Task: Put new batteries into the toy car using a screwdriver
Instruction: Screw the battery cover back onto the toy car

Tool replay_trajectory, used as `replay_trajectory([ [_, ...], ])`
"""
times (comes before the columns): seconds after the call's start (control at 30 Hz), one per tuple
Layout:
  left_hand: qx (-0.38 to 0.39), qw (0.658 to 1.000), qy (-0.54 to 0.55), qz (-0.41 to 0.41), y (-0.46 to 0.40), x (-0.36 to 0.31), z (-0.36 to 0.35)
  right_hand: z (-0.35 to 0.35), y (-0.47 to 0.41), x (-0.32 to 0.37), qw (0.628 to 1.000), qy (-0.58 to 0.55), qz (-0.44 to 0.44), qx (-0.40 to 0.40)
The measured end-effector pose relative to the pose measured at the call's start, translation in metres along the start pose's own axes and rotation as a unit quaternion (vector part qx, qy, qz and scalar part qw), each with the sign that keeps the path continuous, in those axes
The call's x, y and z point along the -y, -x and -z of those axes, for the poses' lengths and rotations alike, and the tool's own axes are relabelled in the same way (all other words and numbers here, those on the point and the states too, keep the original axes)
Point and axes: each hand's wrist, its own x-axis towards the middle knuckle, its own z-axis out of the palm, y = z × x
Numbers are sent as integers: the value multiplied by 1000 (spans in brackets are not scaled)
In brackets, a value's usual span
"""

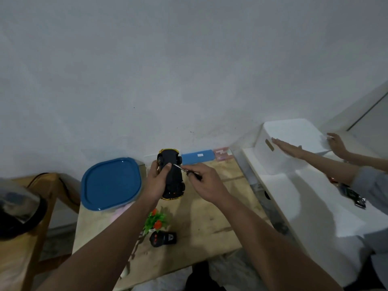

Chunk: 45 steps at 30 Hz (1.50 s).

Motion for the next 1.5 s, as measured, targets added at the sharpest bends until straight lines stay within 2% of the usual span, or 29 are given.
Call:
replay_trajectory([
  [0.27, -4, 1000, 9, -7, 2, -1, 0, 0, 1, 2, 1000, 0, -11, -3],
  [0.4, -7, 999, -20, -42, 2, -2, 2, 2, -4, 9, 995, -57, -76, 10],
  [0.53, -11, 996, -46, -76, 1, -3, 2, 9, -7, 17, 963, -184, -193, 33],
  [0.63, -14, 994, -59, -87, 1, -4, 2, 15, -8, 22, 936, -251, -238, 64],
  [0.83, -9, 990, -80, -115, 4, -3, 2, 26, -10, 28, 857, -387, -328, 91],
  [0.9, -7, 990, -82, -116, 4, -4, 1, 29, -10, 27, 848, -399, -336, 95],
  [1.17, 4, 992, -80, -94, 6, -5, -2, 27, -12, 27, 929, -241, -280, 33],
  [1.23, 7, 993, -80, -89, 7, -6, -1, 29, -13, 31, 953, -167, -251, 30],
  [1.3, 10, 992, -88, -88, 8, -5, -1, 28, -14, 32, 977, -45, -204, 32],
  [1.37, 13, 992, -95, -86, 9, -3, 0, 26, -16, 32, 982, 22, -186, 14],
  [1.5, 10, 992, -95, -80, 10, -1, 0, 26, -19, 32, 984, 72, -162, 7],
])
